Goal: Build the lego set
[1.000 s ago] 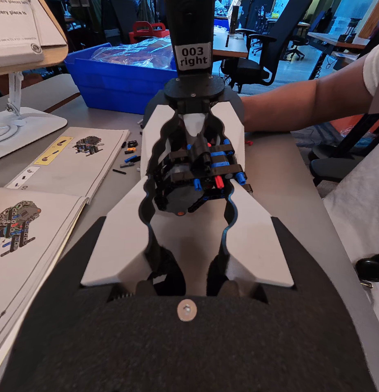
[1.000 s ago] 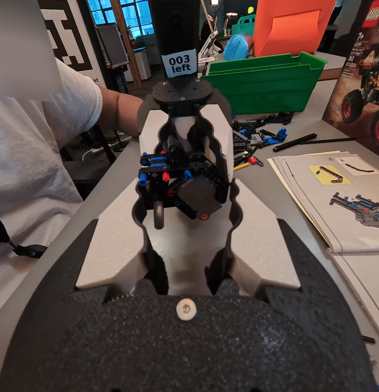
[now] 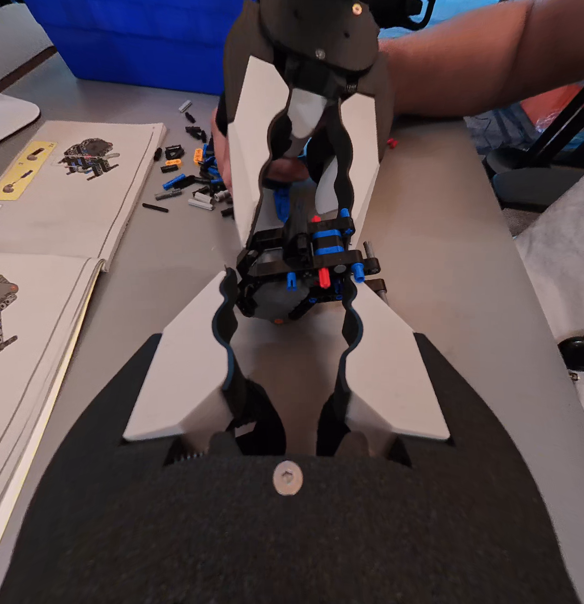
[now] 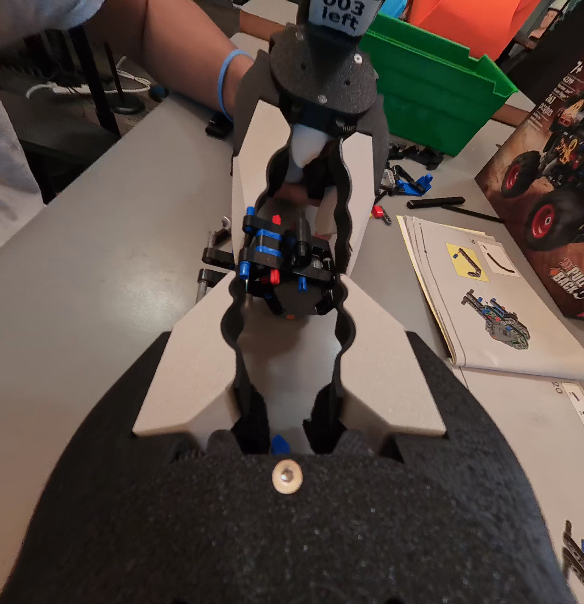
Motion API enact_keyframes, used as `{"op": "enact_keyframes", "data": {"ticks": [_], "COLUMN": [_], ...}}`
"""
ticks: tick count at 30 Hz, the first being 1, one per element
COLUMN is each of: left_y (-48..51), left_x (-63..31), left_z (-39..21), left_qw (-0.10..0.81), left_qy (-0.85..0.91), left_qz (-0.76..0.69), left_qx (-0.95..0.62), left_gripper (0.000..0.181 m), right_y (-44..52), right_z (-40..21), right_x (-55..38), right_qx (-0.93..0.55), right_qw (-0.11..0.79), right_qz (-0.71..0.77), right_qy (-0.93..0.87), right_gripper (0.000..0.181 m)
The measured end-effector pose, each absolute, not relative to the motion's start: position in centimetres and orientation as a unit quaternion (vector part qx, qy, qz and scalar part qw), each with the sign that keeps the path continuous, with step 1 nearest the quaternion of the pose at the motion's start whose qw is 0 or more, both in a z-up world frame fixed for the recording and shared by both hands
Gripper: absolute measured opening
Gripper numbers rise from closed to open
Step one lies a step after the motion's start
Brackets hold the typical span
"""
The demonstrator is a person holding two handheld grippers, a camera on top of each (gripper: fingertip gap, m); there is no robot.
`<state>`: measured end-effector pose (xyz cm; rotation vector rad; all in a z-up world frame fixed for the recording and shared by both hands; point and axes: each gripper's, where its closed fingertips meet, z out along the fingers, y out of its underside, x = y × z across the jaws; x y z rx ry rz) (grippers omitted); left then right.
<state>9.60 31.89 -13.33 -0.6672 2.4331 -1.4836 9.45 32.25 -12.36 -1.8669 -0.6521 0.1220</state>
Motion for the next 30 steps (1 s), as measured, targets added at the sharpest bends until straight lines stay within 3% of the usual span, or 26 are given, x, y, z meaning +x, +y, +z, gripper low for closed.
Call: {"op": "enact_keyframes", "data": {"ticks": [7,21,26,30], "left_y": [32.3,31.3,31.9,31.8], "left_x": [10.4,9.8,9.1,8.3], "left_z": [-13.6,-13.9,-14.1,-13.5], "left_qw": [0.144,0.37,0.328,0.295], "left_qy": [0.83,0.864,0.876,0.866], "left_qz": [-0.486,-0.336,-0.347,-0.4], "left_qx": [-0.232,-0.068,-0.07,-0.062], "left_gripper": [0.065,0.061,0.075,0.073], "right_y": [32.2,30.9,31.1,31.4], "right_z": [-12.5,-13.3,-13.3,-13.3], "right_x": [10.1,9.1,9.3,9.5], "right_qx": [-0.786,-0.81,-0.81,-0.808], "right_qw": [0.545,0.457,0.463,0.472], "right_qz": [0.005,-0.081,-0.086,-0.09], "right_qy": [-0.293,-0.358,-0.35,-0.342], "right_gripper": [0.054,0.06,0.06,0.06]}}
